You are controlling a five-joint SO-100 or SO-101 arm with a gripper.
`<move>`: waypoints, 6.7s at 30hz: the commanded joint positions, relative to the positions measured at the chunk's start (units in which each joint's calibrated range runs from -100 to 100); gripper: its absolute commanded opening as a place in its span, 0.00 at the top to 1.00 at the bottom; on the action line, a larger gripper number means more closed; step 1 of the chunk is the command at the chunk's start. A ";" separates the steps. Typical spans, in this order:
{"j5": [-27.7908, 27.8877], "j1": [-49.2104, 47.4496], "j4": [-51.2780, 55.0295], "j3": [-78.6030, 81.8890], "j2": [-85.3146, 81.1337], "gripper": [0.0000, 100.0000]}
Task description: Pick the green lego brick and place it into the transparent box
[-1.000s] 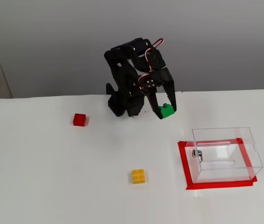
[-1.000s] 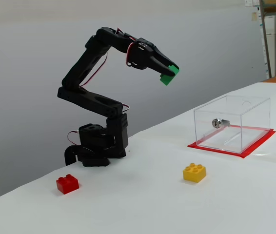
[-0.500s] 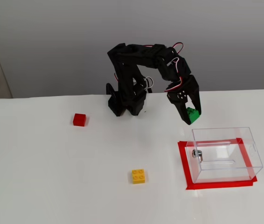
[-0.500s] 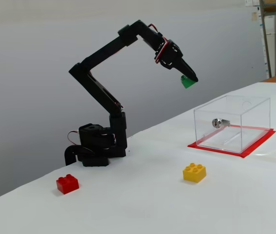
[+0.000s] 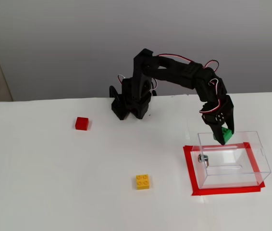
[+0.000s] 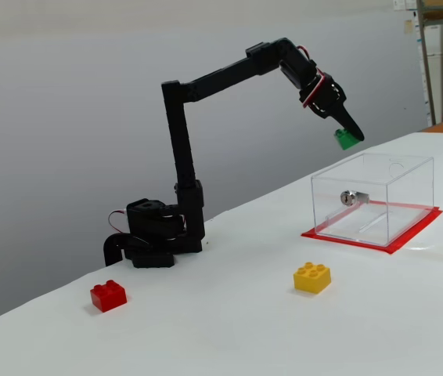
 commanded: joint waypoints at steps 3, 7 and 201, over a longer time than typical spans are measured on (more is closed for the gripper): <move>0.25 0.09 -6.72 -3.21 4.07 0.92; 0.30 -0.87 -8.63 -3.21 6.02 0.92; -0.12 63.23 9.04 104.93 -99.53 0.98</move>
